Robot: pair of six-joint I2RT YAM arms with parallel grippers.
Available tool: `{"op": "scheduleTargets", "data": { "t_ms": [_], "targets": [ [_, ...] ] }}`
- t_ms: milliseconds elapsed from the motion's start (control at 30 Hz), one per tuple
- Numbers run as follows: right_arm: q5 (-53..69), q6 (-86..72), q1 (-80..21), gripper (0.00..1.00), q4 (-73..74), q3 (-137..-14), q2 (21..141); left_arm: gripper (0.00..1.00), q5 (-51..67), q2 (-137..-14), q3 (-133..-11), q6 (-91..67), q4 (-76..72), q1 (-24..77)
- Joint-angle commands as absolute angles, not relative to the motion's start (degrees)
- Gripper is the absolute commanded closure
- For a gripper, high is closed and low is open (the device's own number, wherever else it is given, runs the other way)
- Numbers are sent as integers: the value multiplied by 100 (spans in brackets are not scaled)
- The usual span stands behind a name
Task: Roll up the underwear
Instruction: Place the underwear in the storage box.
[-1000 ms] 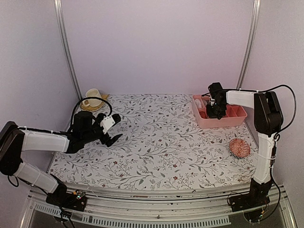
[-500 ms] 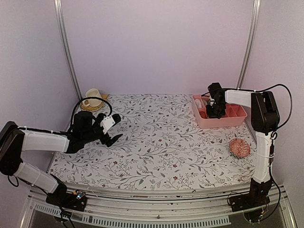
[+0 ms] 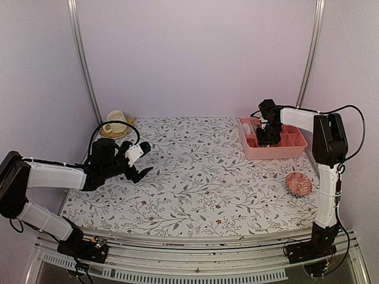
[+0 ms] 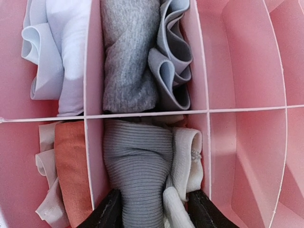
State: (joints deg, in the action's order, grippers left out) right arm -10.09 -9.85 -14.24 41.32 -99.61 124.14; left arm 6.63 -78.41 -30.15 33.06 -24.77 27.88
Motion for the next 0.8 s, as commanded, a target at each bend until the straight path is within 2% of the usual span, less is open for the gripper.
{"op": "scheduleTargets", "data": {
  "t_ms": [0,133,367,467,600,767],
  "targets": [
    [-983,-1025,-1513,50,4488,-10157,12594,2,727,-7840,-2997,3339,-2527,2725],
    [-1062,-1022,-1521,45,4603,-10300,12526,2,726,-7845,-3004,3331,-2523,2722],
    [-1341,-1045,-1616,46,4668,-10371,12273,1,712,-7844,-3006,3338,-2514,2725],
    [-1384,-1046,-1672,51,4641,-10371,12196,2,708,-7857,-3006,3338,-2514,2720],
    [-1499,-1071,-1704,67,4635,-10372,12152,1,709,-7833,-3006,3340,-2505,2720],
    [-1644,-1077,-1716,68,4634,-10401,12080,1,714,-7863,-3007,3340,-2513,2724]
  ]
}}
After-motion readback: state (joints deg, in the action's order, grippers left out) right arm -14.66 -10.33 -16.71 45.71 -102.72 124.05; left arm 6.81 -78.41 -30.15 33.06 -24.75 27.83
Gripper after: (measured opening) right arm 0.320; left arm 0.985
